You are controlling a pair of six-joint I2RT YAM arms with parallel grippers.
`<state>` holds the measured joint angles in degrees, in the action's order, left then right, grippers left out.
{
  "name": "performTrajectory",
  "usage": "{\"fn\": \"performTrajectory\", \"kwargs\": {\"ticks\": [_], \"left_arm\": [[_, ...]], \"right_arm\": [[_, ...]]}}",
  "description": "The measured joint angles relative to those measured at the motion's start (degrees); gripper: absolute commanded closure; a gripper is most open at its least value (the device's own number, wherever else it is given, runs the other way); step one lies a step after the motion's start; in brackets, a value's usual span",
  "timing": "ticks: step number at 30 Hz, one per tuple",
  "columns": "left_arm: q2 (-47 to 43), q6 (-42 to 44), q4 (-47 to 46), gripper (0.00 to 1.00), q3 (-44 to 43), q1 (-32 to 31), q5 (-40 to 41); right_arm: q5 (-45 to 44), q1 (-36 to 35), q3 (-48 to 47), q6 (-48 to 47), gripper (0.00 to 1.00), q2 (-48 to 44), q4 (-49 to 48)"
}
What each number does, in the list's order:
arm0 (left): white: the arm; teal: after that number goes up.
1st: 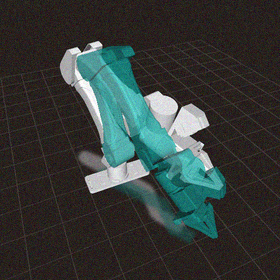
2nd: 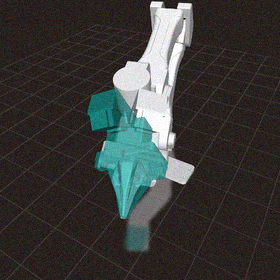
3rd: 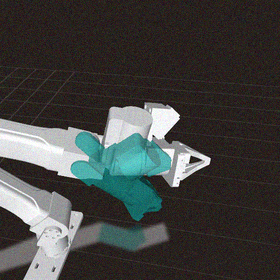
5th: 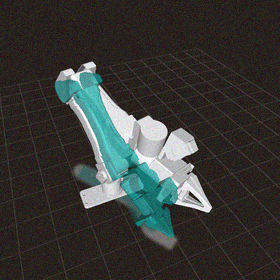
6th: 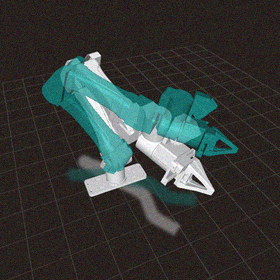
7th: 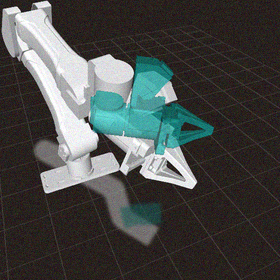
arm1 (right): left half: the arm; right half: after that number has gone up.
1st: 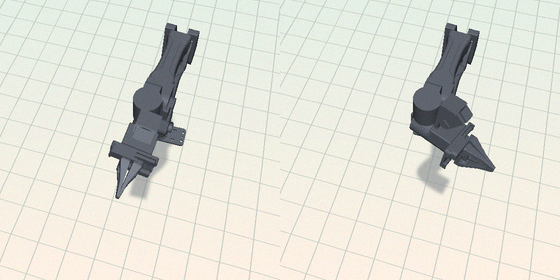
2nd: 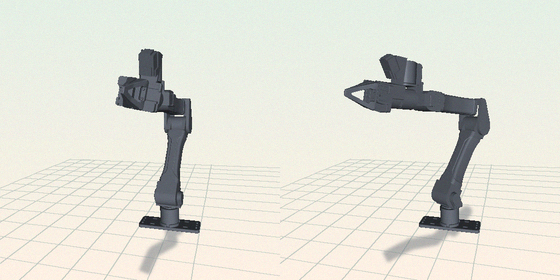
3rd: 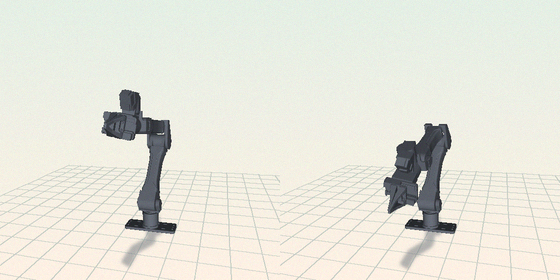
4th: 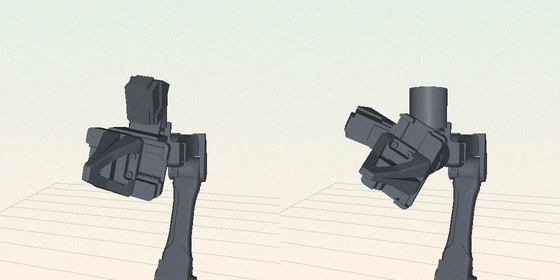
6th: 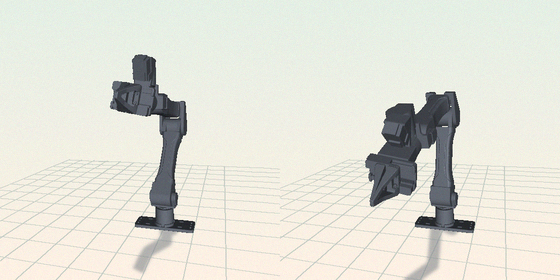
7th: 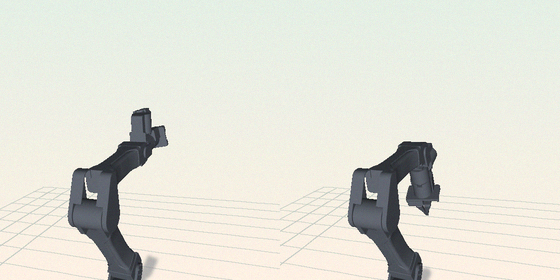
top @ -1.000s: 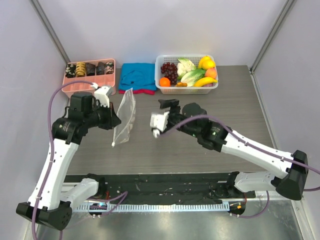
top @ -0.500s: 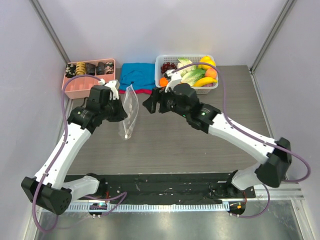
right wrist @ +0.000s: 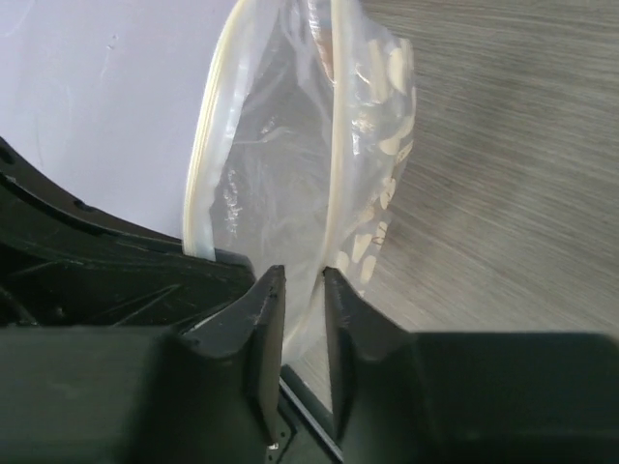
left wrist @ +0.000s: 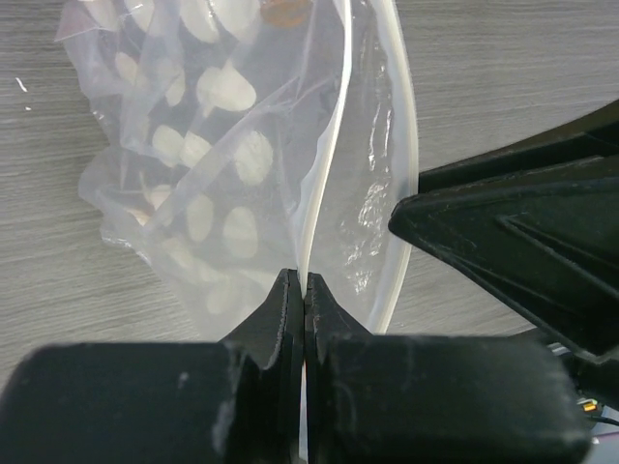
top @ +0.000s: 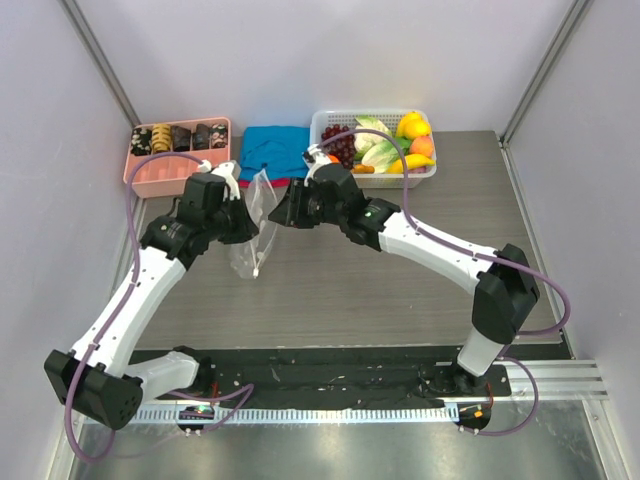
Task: Place the food in the zip-top bag and seal the zipper
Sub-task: Open the zipper of the food storage bag.
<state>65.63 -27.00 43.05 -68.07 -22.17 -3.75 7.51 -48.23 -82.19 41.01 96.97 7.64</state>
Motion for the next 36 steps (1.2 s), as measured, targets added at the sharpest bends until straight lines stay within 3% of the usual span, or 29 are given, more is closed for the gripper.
{"fn": "performTrajectory", "kwargs": {"ticks": [1,3,4,7,12,17,22,23,24,26,32,36], "left_arm": [[0.0,0.2,0.0,1.0,0.0,0.0,0.2],[-0.5,0.5,0.0,0.9,0.0,0.0,0.9],[-0.7,0.8,0.0,0.8,0.0,0.0,1.2],[-2.4,2.3,0.1,0.76,0.0,0.1,2.7],[-4.1,4.7,0.3,0.61,-0.1,0.1,5.9],[-2.8,5.4,0.7,0.57,-0.9,0.1,6.9],[-1.2,5.3,0.4,0.64,-1.8,0.1,6.1],[-1.0,5.3,0.2,0.69,-1.9,0.1,6.0],[-0.8,5.3,0.0,0.82,-1.9,0.1,5.8],[-0.5,5.0,-0.1,0.98,-1.9,0.1,5.6],[0.2,7.7,2.1,1.0,-3.5,0.8,9.0],[0.2,9.7,5.5,1.0,-6.2,4.9,14.7]], "right_arm": [[0.1,0.0,0.0,-0.2,0.99,0.0,0.0],[0.1,0.4,0.1,-0.6,0.99,0.0,0.2],[0.1,0.6,0.2,-0.8,0.99,0.0,0.4],[0.1,1.2,0.7,-2.4,0.99,-0.1,1.0],[0.6,1.6,1.1,-6.1,0.99,-0.9,1.7],[2.4,1.3,1.1,-6.9,0.99,-1.9,1.6],[4.2,0.7,1.1,-6.8,0.99,-1.9,1.2],[4.7,0.7,1.1,-6.8,0.99,-1.9,1.1],[5.0,0.6,1.1,-6.8,0.99,-1.9,1.0],[5.4,0.5,1.1,-6.8,0.99,-1.9,1.0],[4.9,1.7,1.4,-7.5,0.99,-3.2,3.1],[4.5,6.6,3.5,-10.1,0.99,-5.0,6.1]]}}
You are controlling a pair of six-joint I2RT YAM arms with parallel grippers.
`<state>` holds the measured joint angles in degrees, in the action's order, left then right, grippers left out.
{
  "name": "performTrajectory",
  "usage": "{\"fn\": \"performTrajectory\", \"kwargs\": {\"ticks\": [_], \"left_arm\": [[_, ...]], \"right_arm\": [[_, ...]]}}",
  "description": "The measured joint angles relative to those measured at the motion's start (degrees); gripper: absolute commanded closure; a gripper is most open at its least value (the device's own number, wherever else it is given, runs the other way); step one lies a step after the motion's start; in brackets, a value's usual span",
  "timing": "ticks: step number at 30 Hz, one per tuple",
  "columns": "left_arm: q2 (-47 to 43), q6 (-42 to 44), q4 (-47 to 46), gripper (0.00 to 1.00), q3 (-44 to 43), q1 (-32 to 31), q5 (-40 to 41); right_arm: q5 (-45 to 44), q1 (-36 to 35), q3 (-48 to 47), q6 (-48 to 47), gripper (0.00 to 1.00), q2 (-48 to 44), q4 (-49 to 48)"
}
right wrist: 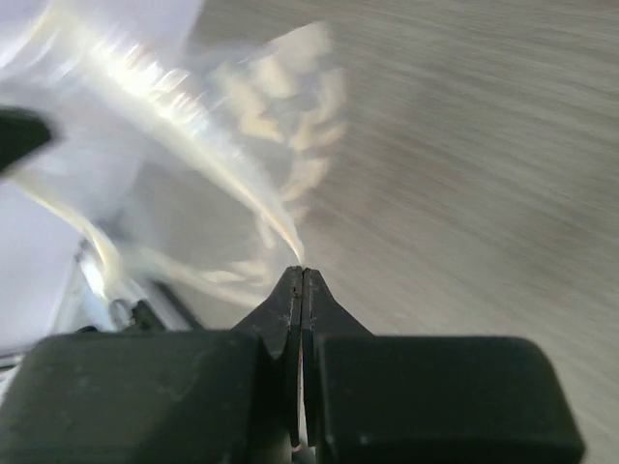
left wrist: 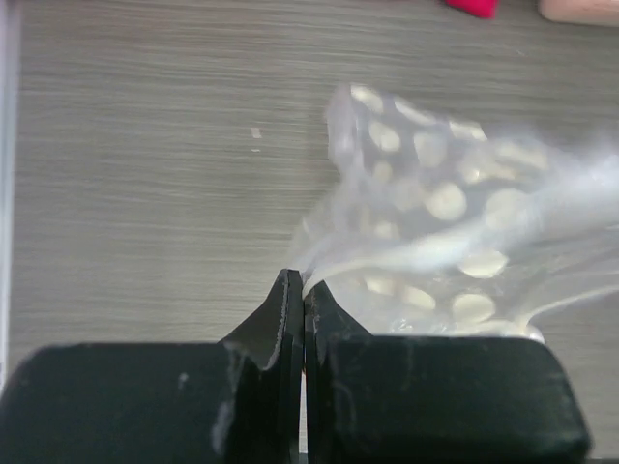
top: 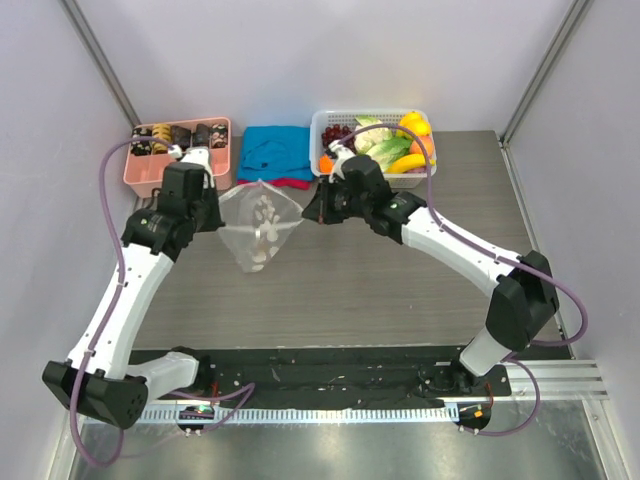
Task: Place the food in the zip-top bag and seal the zipper
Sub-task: Open the zipper of the food storage bag, then pick up the fake vegetable from the bin.
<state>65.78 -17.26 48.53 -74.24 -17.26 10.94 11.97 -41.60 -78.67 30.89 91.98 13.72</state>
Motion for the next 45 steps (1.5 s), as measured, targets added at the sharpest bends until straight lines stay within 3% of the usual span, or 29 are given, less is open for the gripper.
{"fn": "performTrajectory", "kwargs": {"ticks": [5,9,12,13,15,19,25,29,36,45], "left_arm": [[0.2,1.5,3.7,1.0,-2.6,4.3,3.5],[1.3,1.4,5.1,1.0,-2.6,4.5,2.3],[2.0,0.9,5.0,1.0,-2.0,4.5,-0.6],[2.2,0.7,5.0,1.0,-1.7,4.5,-1.6],[2.4,0.0,4.9,1.0,-1.4,4.5,-3.3],[2.8,-1.5,4.2,1.0,-1.0,4.5,-8.7],[3.8,-3.7,2.9,1.0,-0.9,4.5,-14.1],[6.5,-4.4,2.0,1.0,-1.0,4.5,-17.2],[9.3,-4.9,0.7,1.0,-1.0,4.5,-21.0],[9.2,-4.9,-0.3,1.0,-1.4,4.5,-22.2]], "right_arm": [[-0.8,5.5,1.5,-5.4,0.99,-0.1,3.8],[-0.3,5.8,1.5,-9.0,0.98,0.2,5.4],[0.9,5.4,1.4,-11.0,0.76,0.3,5.6],[1.3,5.4,1.3,-11.3,0.63,0.3,5.7],[2.2,5.5,0.7,-12.1,0.53,0.3,5.9],[5.1,6.8,-1.6,-11.7,0.25,0.5,5.5],[6.8,8.3,-6.0,-10.8,0.09,2.4,4.8],[8.3,11.5,-8.5,-13.7,0.05,3.1,6.8],[5.2,20.9,-16.9,-28.2,0.12,6.5,11.8],[5.9,20.7,-23.3,-54.4,0.17,17.1,15.6]]}}
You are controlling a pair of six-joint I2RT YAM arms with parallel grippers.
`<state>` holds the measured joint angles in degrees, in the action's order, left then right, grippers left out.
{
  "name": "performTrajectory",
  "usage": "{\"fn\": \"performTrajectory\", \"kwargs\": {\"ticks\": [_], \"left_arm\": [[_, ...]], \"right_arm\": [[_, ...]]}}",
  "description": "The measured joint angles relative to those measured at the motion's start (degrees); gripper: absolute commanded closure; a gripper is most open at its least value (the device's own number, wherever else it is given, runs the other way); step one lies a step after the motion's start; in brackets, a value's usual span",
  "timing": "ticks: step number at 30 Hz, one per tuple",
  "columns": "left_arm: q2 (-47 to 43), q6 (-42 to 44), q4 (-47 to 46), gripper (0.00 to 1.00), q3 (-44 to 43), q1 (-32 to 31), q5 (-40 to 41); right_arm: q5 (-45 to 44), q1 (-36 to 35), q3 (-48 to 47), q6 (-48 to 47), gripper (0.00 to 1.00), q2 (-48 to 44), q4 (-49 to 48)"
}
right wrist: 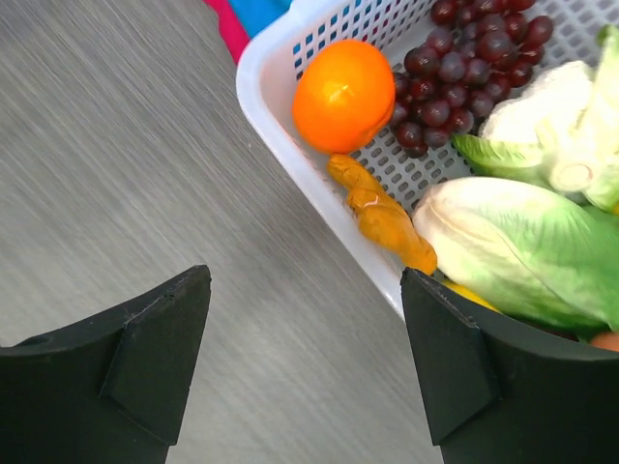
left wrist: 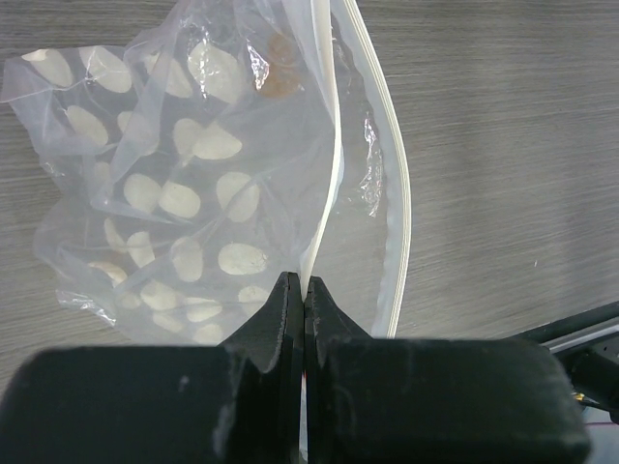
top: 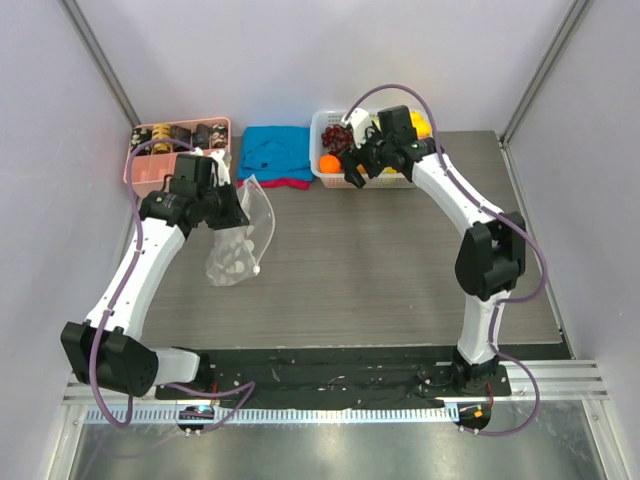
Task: Place the food in the zip-top bag and seal the zipper
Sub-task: Pick up the fake vegetable from the bin.
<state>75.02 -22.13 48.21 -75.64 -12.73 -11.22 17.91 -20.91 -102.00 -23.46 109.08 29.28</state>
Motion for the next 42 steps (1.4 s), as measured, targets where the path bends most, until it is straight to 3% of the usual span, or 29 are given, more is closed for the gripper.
{"fn": "performTrajectory", "kwargs": {"ticks": [7,22,37,42], "left_arm": [[0.0,0.0,-0.1,1.0,0.0,0.0,0.0],[0.0,-0.2,-1.3,1.0,0.0,0.0,-0.4],[0.0,-0.2,-1.3,1.0,0.0,0.0,-0.4],[0.2,-0.2,-1.3,1.0,0.0,0.0,-0.4]], "right_arm": [[-0.5,0.0,-4.4,-5.7,0.24,8.2,2.4],[-2.8,2.1,-9.3,-3.6,0.44,14.6,-1.0],[-3.7,3.2,-12.4,-3.4,0.5,18.7,-3.7],[-3.2,3.4,-12.6,-4.3,0.75,19.1,-4.0]]}}
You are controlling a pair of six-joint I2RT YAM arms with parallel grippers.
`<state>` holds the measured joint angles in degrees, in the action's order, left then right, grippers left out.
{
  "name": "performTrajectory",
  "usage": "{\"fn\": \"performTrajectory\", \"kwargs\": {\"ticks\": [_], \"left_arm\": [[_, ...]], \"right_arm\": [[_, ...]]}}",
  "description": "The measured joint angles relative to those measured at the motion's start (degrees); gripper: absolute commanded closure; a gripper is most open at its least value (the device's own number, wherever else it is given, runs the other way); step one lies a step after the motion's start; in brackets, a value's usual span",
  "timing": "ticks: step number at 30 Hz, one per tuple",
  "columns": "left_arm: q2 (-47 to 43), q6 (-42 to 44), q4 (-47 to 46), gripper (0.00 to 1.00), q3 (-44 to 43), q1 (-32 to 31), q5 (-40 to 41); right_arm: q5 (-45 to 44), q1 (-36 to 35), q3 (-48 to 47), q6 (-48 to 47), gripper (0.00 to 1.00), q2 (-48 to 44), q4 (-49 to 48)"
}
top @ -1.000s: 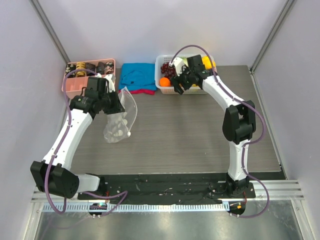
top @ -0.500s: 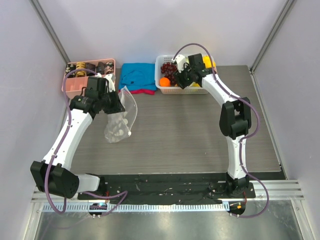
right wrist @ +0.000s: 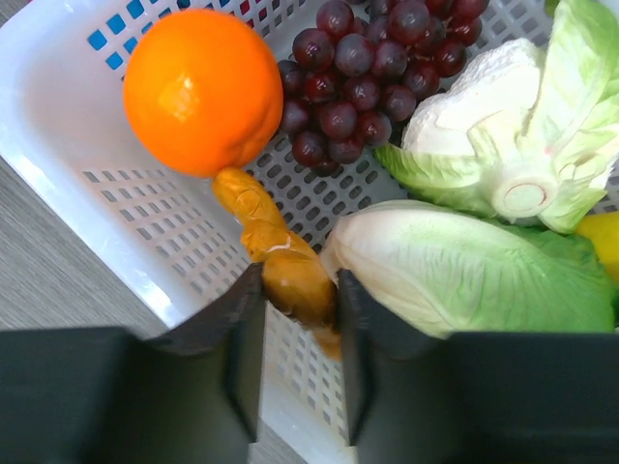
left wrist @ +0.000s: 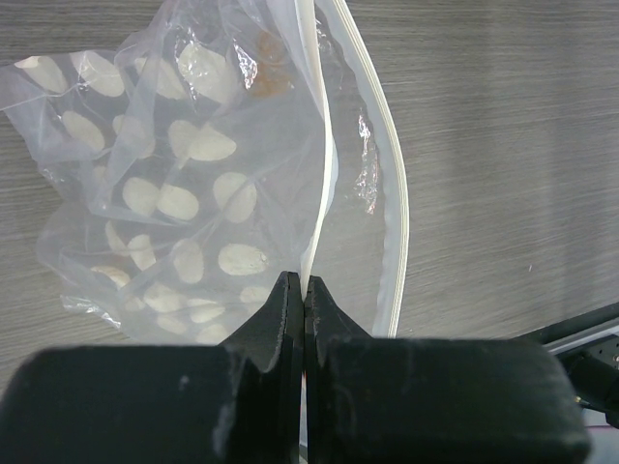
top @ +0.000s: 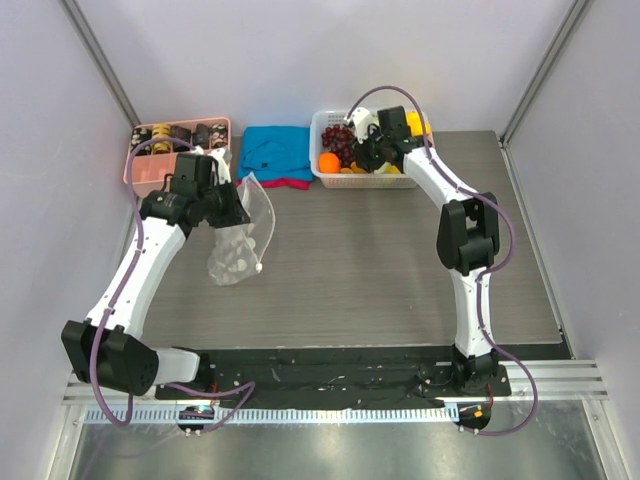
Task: Place the food in the zip-top bag and seal the zipper
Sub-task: Pick up the fake vegetable from the bin, then place the fake vegetable in the zipper food storage bag.
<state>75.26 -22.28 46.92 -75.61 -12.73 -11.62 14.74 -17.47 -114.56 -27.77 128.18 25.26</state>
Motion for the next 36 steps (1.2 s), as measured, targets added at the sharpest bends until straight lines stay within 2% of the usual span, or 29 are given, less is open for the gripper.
{"fn": "performTrajectory", "kwargs": {"ticks": [7,14,23,26,31,36], "left_arm": [[0.1,0.2,0.0,1.0,0.0,0.0,0.0],[0.1,0.2,0.0,1.0,0.0,0.0,0.0],[0.1,0.4,-0.5,1.0,0.0,0.0,0.0],[0.1,0.3,-1.0,1.0,0.0,0.0,0.0],[0.1,-0.6,-1.4,1.0,0.0,0.0,-0.3],[0.1,-3.2,-2.5,1.0,0.0,0.0,-2.1]], "right_arm": [[1.0,0.7,-0.3,-0.9,0.99,0.0,-0.3],[2.4,1.1,0.2,-0.3,0.99,-2.4,0.4],[4.3,1.1,2.6,4.4,0.99,-16.2,0.5],[5.5,0.9,2.6,11.9,0.99,-20.4,0.5],[9.0,0.0,4.3,32.3,0.99,-26.6,-0.3],[12.2,-4.3,14.2,53.4,0.99,-32.9,-5.2]]}}
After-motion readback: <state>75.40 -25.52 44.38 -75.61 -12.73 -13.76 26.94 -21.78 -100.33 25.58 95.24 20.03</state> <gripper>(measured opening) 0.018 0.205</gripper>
